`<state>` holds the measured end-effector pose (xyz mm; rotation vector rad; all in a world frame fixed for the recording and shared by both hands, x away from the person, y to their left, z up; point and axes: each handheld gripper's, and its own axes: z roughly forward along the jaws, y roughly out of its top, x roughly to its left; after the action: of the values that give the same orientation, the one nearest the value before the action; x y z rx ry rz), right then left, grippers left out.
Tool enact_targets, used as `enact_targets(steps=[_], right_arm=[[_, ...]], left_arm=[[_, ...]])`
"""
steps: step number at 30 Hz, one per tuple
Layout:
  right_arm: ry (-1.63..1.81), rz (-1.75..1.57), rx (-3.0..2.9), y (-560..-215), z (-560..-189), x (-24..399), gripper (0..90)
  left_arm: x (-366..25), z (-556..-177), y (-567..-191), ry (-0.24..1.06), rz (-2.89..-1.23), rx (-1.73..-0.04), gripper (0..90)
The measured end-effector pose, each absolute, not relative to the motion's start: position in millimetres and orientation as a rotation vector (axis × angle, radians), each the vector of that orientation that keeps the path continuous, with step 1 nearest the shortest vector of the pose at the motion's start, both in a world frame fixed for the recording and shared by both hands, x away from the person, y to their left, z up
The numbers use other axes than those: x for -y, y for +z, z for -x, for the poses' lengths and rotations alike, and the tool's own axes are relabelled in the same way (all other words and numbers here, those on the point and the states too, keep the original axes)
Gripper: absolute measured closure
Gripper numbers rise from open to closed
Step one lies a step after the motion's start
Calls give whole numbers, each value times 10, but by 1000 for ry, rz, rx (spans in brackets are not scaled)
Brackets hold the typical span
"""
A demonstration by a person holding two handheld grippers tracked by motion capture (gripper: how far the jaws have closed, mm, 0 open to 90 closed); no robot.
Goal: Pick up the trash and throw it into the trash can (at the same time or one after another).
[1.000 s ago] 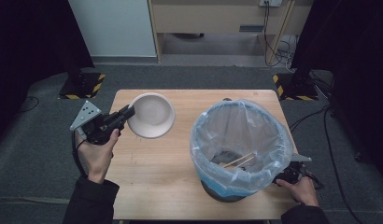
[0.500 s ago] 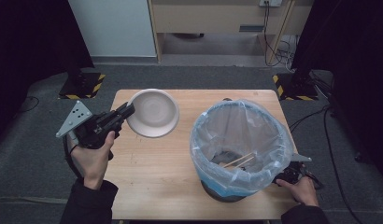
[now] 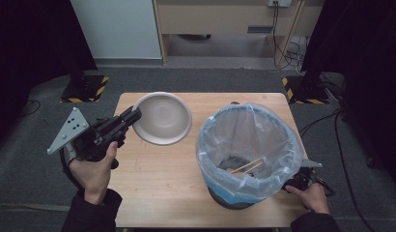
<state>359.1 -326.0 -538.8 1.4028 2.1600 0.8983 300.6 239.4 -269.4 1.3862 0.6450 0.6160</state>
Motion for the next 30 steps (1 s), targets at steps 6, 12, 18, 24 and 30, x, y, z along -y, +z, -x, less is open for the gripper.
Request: enact_targets(steps=[6, 12, 18, 24, 30], right_arm=[[898, -1403, -2160, -5388, -3591, 3259, 6], [898, -1403, -2160, -5388, -3591, 3259, 6], [899, -1403, -2160, -5388, -3591, 3259, 6], [898, -1404, -2160, -5388, -3590, 3259, 6], [898, -1403, -2160, -5388, -3591, 3259, 6]], left_arm=[[-2353, -2949, -2625, 600, -1380, -613, 839], [-2298, -2956, -2583, 587, -1378, -602, 839], [-2183, -2979, -2486, 579, -1360, -568, 839], [-2009, -3005, -2365, 567, -1362, -528, 839], [-1855, -3061, -2337, 549, -1370, -509, 839]])
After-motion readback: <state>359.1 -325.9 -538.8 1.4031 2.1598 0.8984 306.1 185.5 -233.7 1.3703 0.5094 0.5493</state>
